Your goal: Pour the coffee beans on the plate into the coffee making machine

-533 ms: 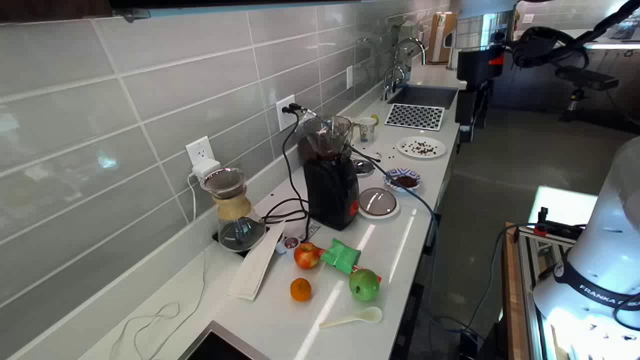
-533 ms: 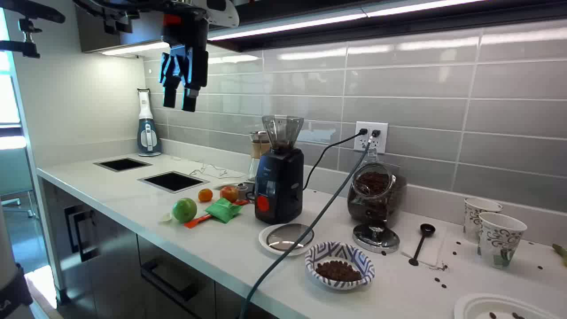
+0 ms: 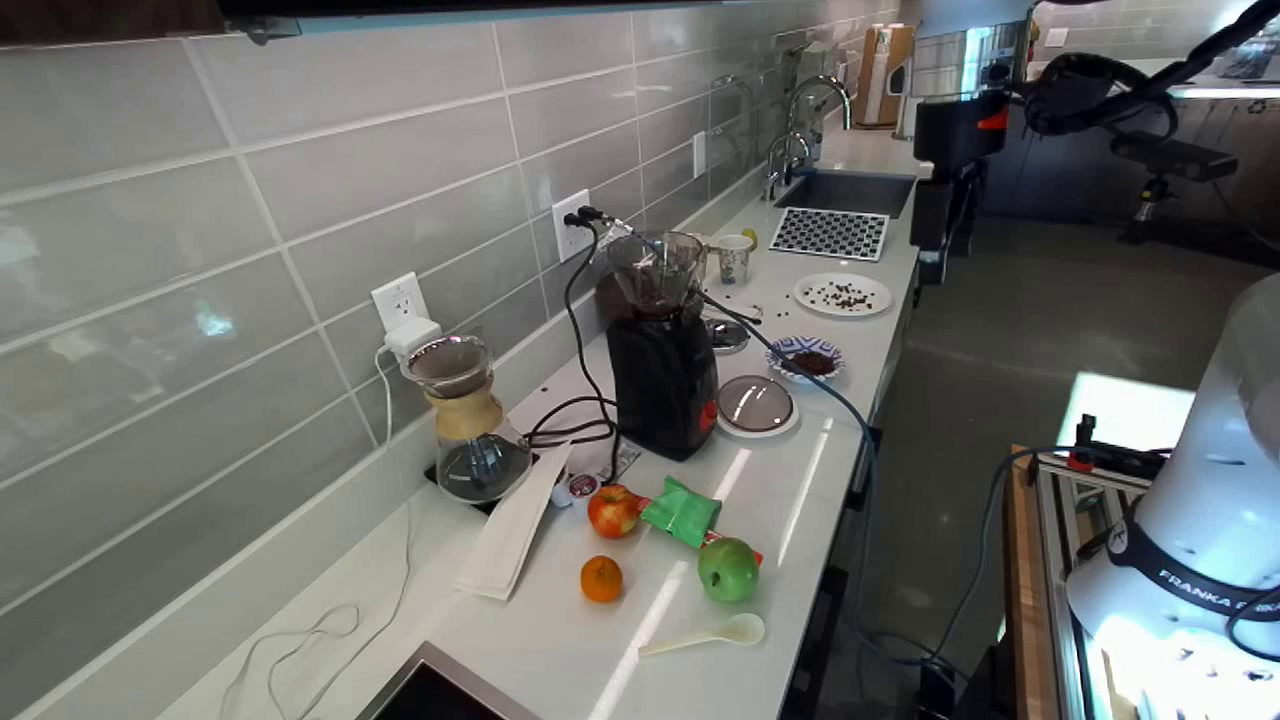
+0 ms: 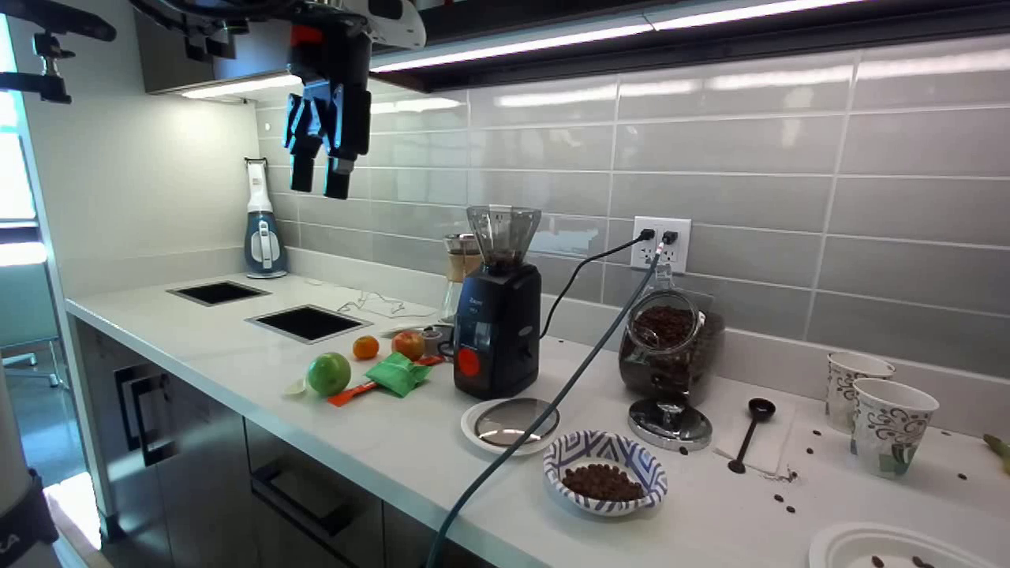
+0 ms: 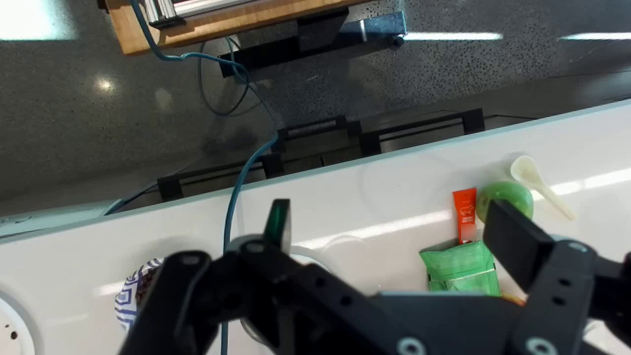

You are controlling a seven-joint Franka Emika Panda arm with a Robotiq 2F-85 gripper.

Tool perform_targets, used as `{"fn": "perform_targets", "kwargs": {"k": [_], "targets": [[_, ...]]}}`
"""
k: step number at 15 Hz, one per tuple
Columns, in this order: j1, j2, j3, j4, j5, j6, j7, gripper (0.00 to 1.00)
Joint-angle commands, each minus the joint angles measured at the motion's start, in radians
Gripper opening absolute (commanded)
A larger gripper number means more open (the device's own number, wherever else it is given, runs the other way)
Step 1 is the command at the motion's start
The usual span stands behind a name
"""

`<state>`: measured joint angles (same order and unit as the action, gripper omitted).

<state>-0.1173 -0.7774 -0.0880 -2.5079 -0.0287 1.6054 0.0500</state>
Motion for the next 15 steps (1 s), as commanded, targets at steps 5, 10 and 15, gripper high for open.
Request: {"fn": "perform_targets", "kwargs": {"k": [5, 10, 15], "targets": [[-0.002, 0.001, 0.001, 0.002, 0.001, -0.002, -0.001, 1.0], [-0.002, 0.001, 0.001, 0.002, 0.001, -0.002, -0.001, 1.0], [-0.018, 0.015, -0.006, 0.003, -0.009, 0.002, 0.013, 1.0]]}}
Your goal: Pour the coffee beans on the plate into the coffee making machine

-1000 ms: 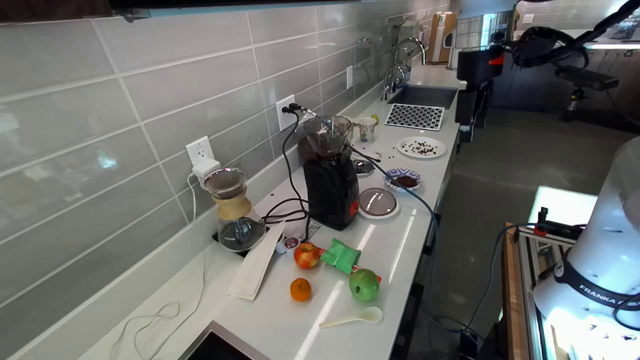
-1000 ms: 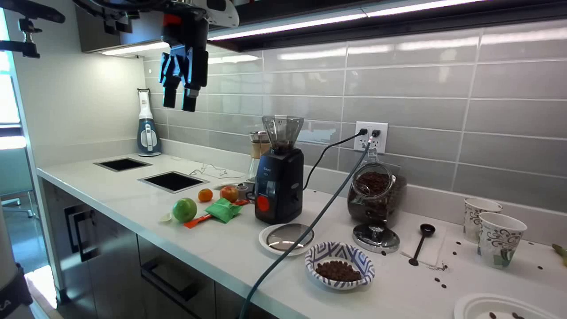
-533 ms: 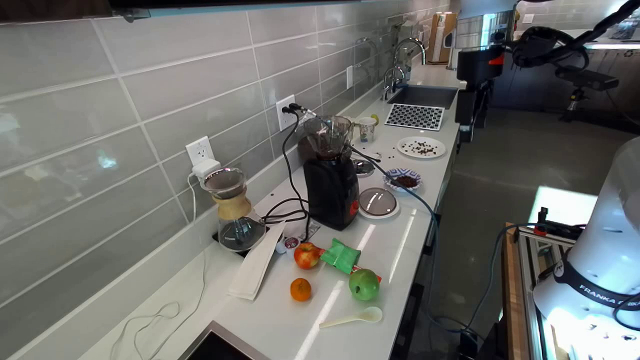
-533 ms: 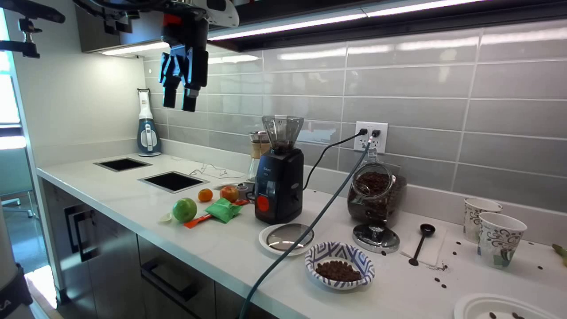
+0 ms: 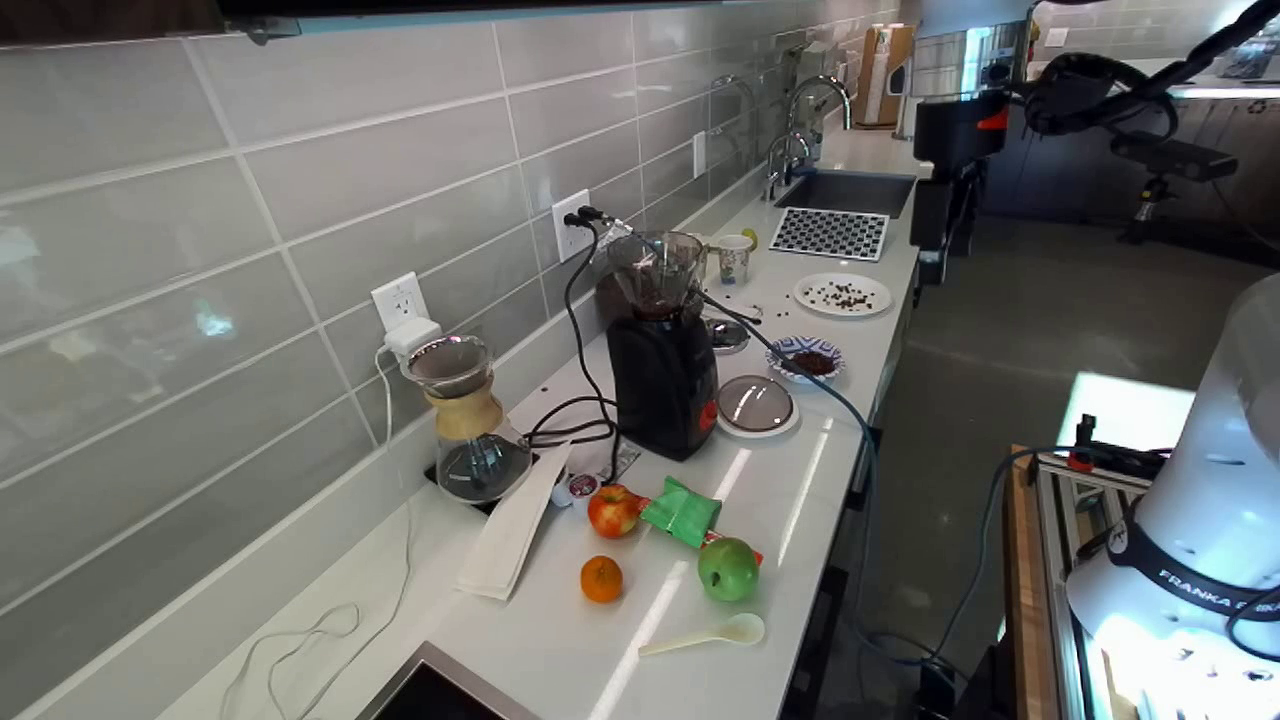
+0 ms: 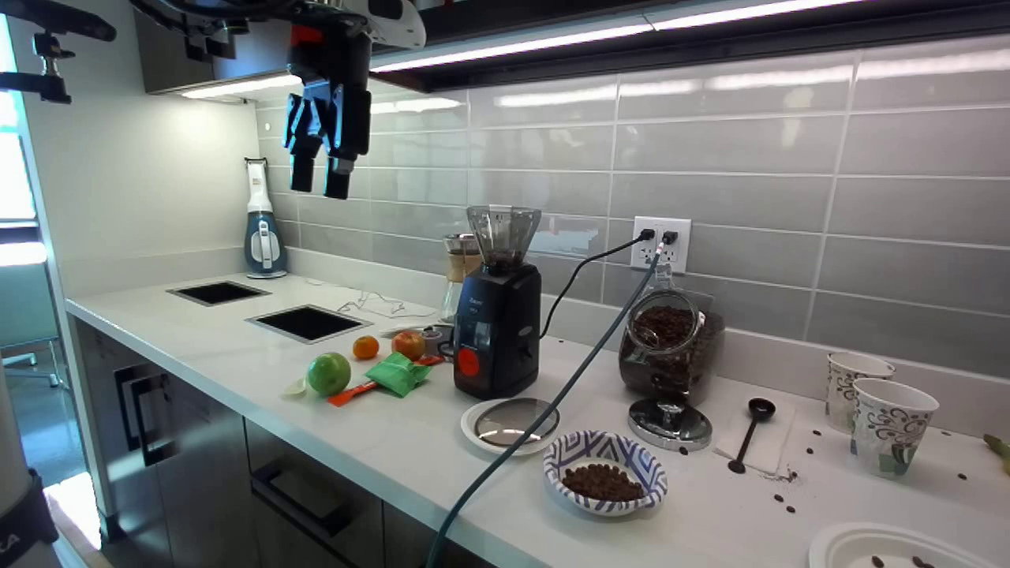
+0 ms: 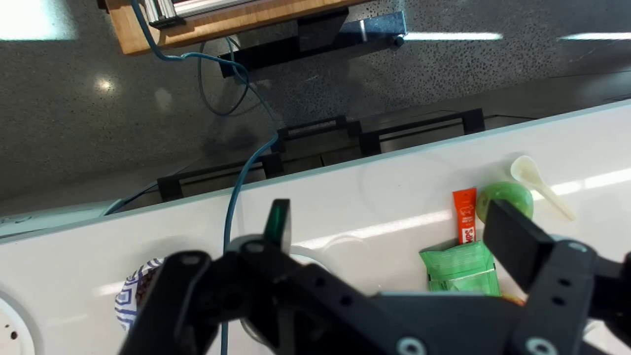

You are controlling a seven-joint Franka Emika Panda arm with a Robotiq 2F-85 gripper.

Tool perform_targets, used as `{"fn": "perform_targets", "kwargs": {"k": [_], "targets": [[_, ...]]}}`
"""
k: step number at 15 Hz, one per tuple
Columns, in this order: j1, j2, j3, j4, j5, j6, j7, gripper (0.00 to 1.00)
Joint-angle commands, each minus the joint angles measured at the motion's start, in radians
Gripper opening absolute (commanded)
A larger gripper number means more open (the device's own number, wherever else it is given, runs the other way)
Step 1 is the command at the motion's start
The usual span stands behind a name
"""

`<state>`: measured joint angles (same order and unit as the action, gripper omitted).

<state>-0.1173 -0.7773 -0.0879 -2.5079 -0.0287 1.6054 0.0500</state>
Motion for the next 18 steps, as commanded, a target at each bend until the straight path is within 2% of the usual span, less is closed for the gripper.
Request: {"fn": "perform_targets", "kwargs": {"k": [1, 3, 10, 12, 14, 16, 17, 18], "targets": [[-0.044, 0.021, -0.023, -0.001, -0.02, 0.009, 0.031, 1.0], [-0.099, 0.02, -0.064, -0.021, -0.041, 0.03, 0.057, 1.0], [-0.319, 0.109, -0.251, -0.13, -0.158, 0.269, 0.063, 1.0], [-0.353, 0.149, -0.315, -0.158, -0.196, 0.459, -0.003, 1.0], [-0.362, 0.212, -0.363, -0.157, -0.173, 0.607, -0.052, 1.0], [-0.348, 0.271, -0.392, -0.144, -0.107, 0.656, -0.077, 1.0], [-0.381, 0.209, -0.35, -0.159, -0.136, 0.612, -0.056, 1.0], [-0.381, 0.231, -0.358, -0.159, -0.123, 0.633, -0.067, 1.0]]}}
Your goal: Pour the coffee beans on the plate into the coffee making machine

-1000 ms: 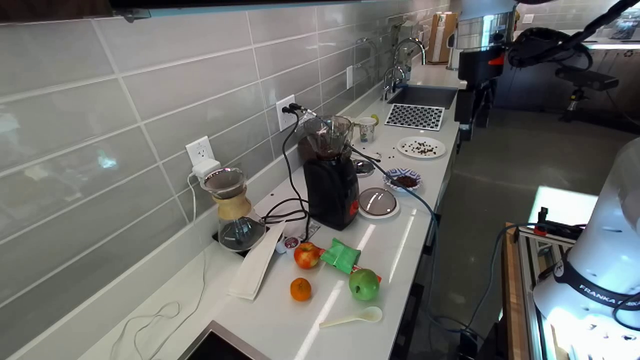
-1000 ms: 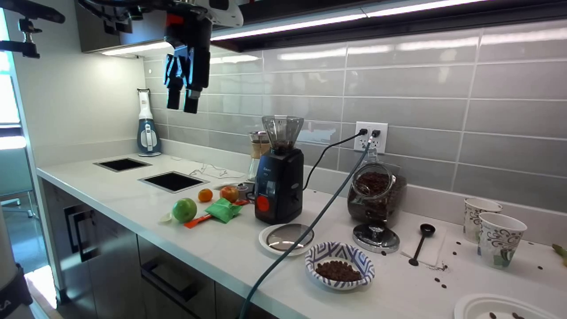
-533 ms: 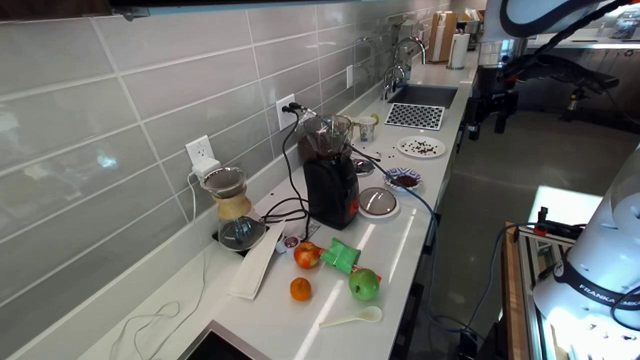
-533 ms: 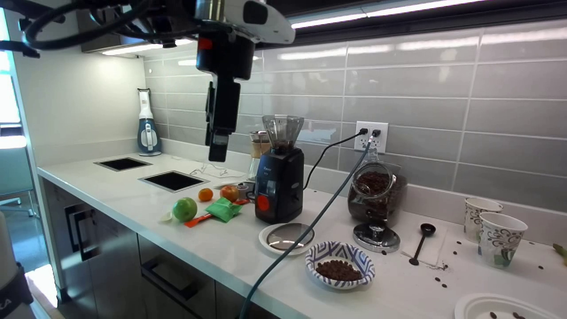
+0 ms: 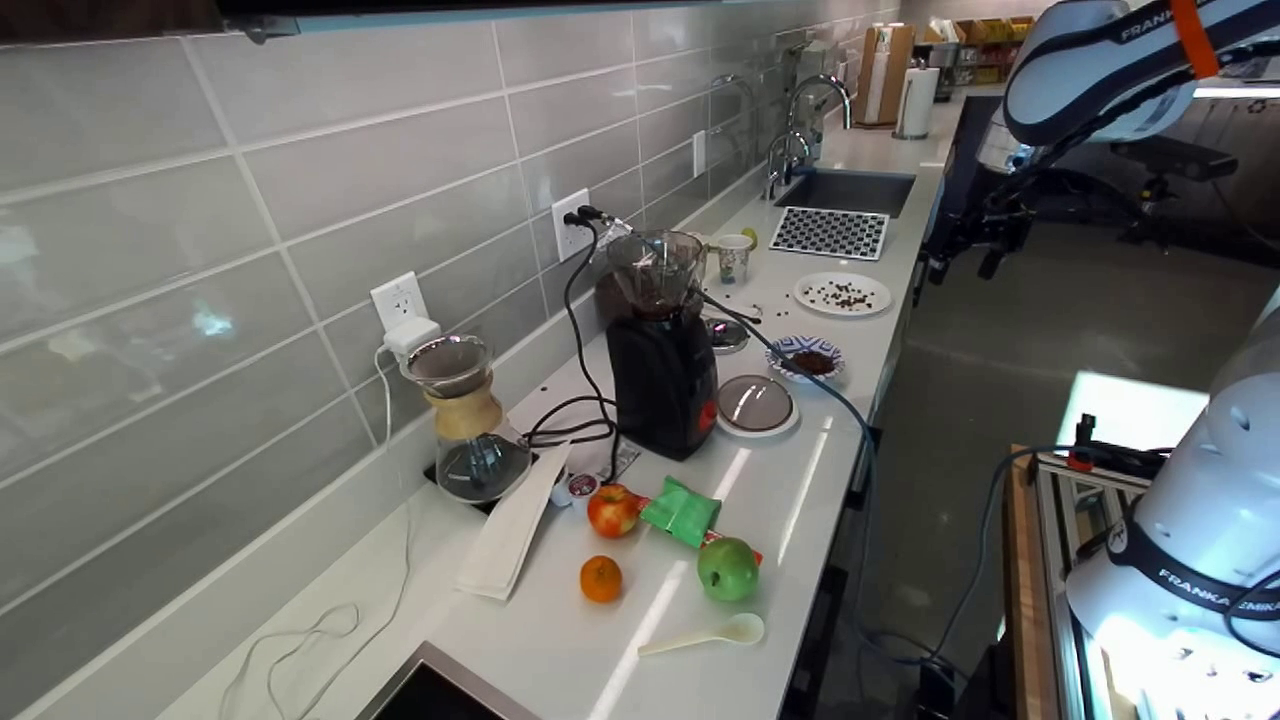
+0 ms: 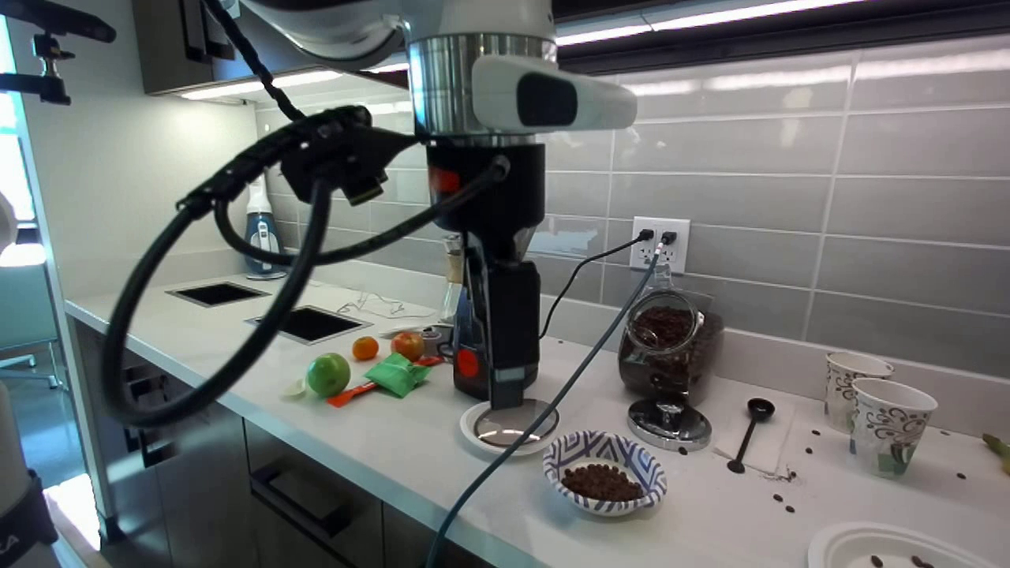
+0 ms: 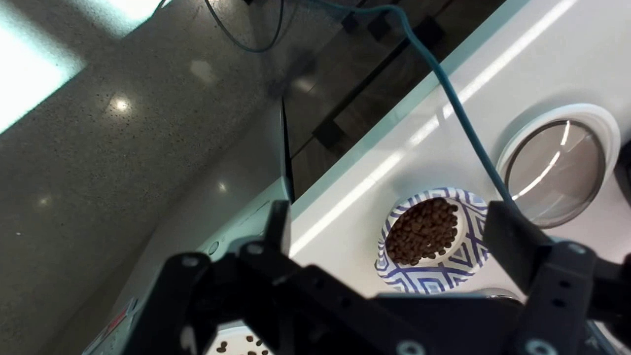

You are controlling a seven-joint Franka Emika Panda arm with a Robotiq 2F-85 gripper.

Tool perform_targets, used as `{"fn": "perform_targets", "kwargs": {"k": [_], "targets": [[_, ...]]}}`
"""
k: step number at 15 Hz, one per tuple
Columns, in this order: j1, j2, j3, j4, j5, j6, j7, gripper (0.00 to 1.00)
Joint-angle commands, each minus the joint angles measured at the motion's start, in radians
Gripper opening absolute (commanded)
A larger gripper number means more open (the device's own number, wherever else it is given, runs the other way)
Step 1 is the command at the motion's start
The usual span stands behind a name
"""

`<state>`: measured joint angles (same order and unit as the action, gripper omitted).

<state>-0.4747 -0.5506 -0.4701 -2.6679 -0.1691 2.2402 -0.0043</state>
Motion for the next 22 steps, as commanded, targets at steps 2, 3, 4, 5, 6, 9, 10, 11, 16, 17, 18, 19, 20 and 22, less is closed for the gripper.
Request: {"fn": "perform_targets", "kwargs": {"k": [2, 3, 4, 5, 6, 9, 10, 11, 16, 17, 18, 19, 20, 22], "targets": [[-0.022, 0.031, 0.021, 0.004, 0.026, 0.012, -0.016, 1.0], [-0.02, 0.036, 0.021, 0.006, 0.027, 0.012, -0.016, 1.0], [-0.02, 0.036, 0.021, 0.008, 0.028, 0.012, -0.016, 1.0], [-0.019, 0.036, 0.021, 0.01, 0.028, 0.012, -0.016, 1.0], [-0.019, 0.036, 0.021, 0.011, 0.029, 0.012, -0.016, 1.0], [-0.019, 0.036, 0.021, 0.013, 0.029, 0.012, -0.016, 1.0], [-0.019, 0.036, 0.021, 0.013, 0.029, 0.012, -0.016, 1.0], [-0.019, 0.036, 0.021, 0.013, 0.029, 0.012, -0.016, 1.0], [-0.013, 0.062, 0.017, 0.034, 0.04, 0.004, -0.012, 1.0], [-0.005, 0.119, 0.01, 0.081, 0.018, 0.005, -0.047, 1.0], [0.008, 0.134, -0.003, 0.1, 0.02, 0.01, -0.091, 1.0], [0.024, 0.158, -0.019, 0.13, 0.016, 0.008, -0.161, 1.0], [0.042, 0.177, -0.038, 0.158, 0.028, -0.002, -0.24, 1.0], [0.078, 0.224, -0.073, 0.21, 0.065, -0.01, -0.381, 1.0]]}}
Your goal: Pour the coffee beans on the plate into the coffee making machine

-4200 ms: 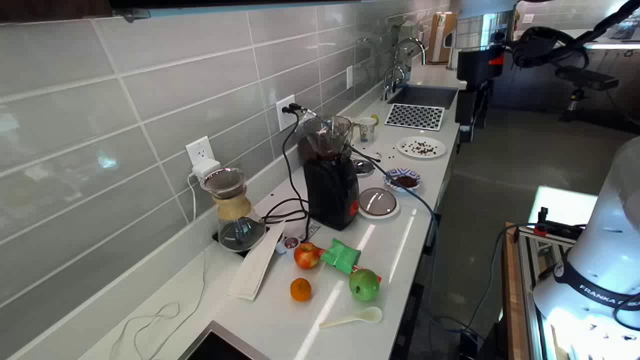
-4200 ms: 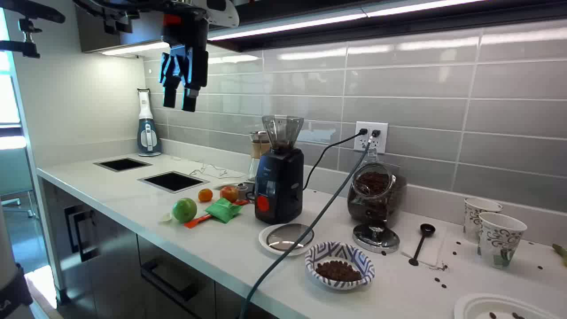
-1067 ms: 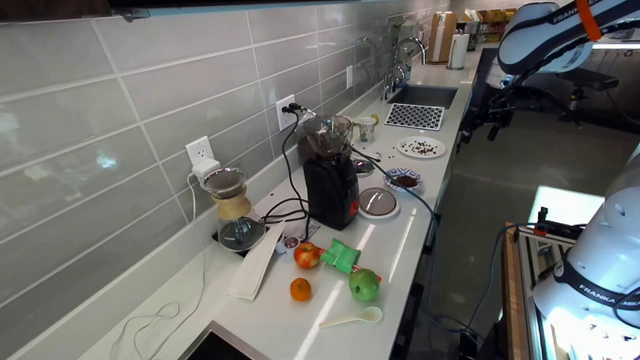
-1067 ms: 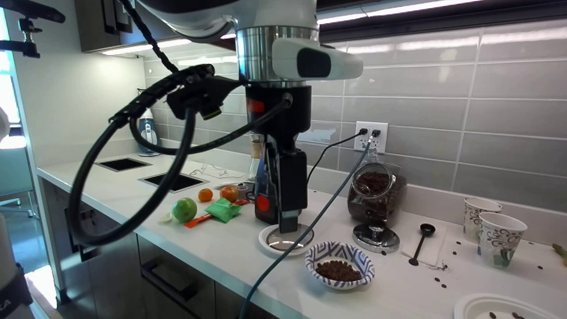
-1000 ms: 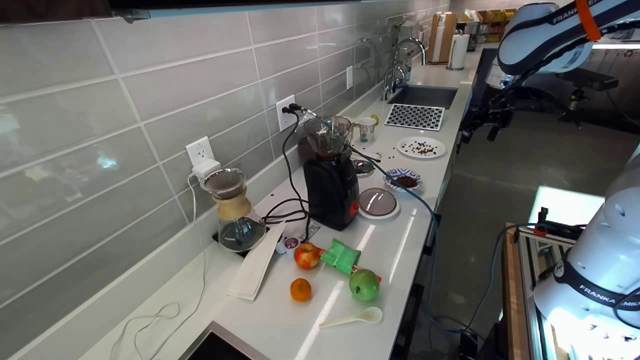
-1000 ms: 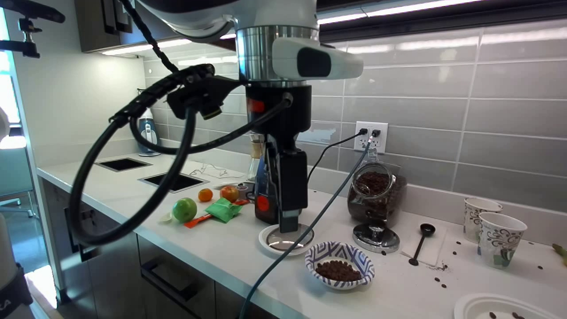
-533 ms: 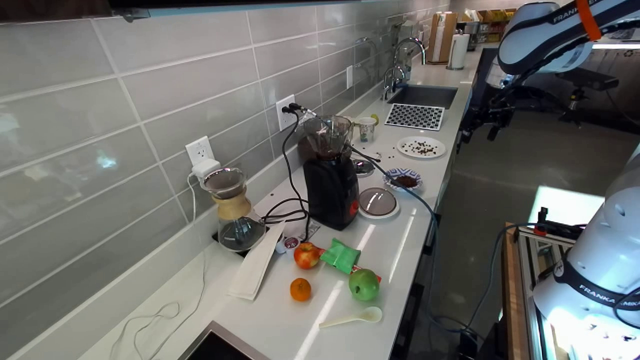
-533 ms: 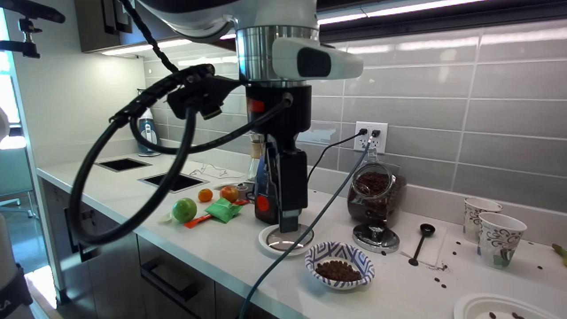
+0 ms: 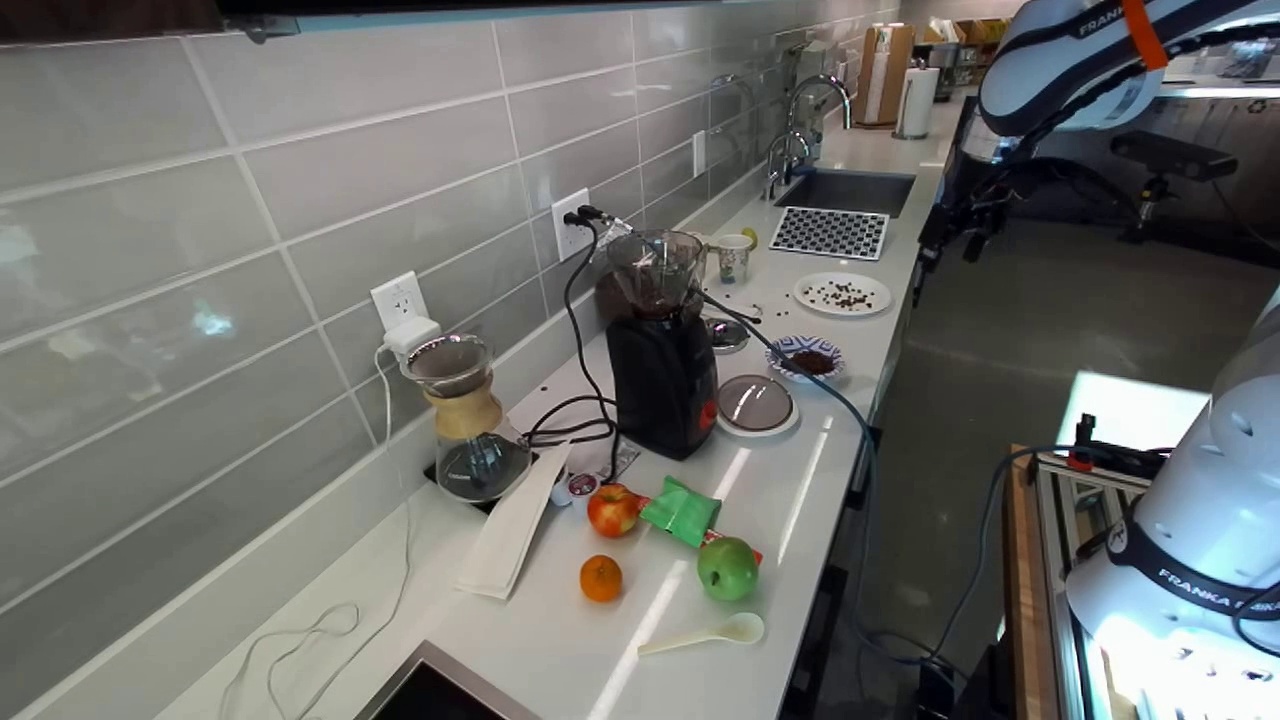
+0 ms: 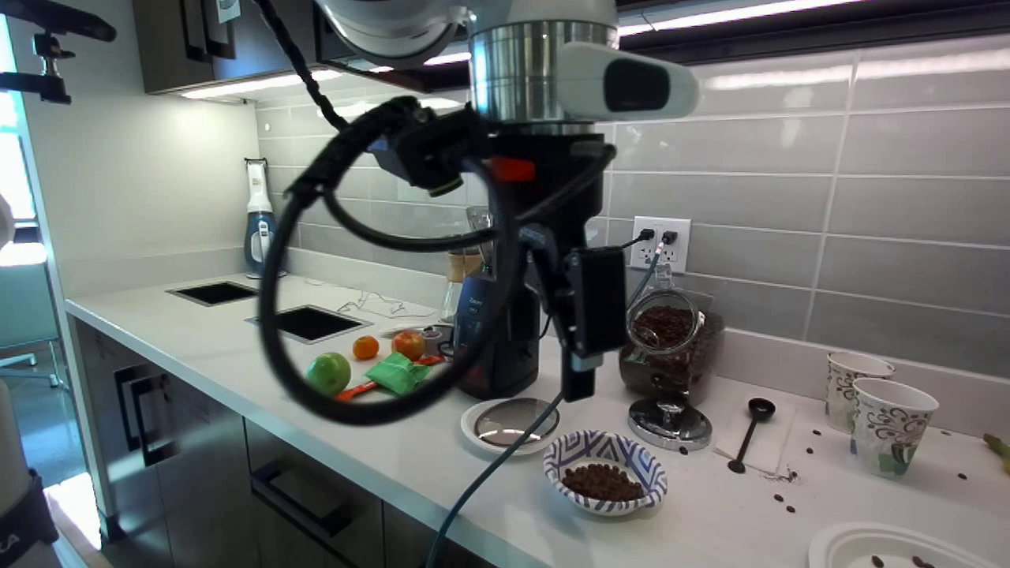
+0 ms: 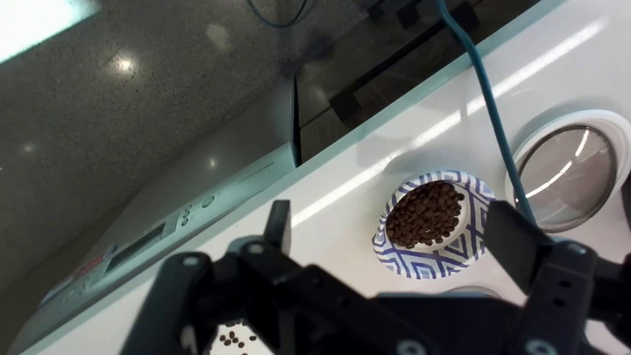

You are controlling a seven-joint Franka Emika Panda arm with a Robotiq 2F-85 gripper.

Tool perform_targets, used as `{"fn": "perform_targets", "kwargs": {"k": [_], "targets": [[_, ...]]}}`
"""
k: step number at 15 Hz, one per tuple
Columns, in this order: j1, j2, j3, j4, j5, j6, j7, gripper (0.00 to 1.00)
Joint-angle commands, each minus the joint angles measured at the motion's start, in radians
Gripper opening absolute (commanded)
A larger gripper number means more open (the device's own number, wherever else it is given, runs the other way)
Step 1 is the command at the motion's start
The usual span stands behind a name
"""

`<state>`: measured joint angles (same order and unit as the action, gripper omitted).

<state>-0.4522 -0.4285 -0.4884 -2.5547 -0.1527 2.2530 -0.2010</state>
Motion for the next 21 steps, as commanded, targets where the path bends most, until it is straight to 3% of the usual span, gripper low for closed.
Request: {"fn": "perform_targets", "kwargs": {"k": [1, 6, 7, 16, 21], "targets": [[0.061, 0.138, -0.056, 0.119, 0.035, -0.005, -0.232, 1.0], [0.113, 0.304, -0.085, 0.204, 0.118, 0.01, -0.457, 1.0], [0.078, 0.211, -0.052, 0.153, 0.078, 0.002, -0.377, 1.0], [0.074, 0.225, -0.045, 0.165, 0.082, 0.002, -0.38, 1.0], [0.117, 0.322, -0.086, 0.205, 0.263, 0.017, -0.695, 1.0]]}}
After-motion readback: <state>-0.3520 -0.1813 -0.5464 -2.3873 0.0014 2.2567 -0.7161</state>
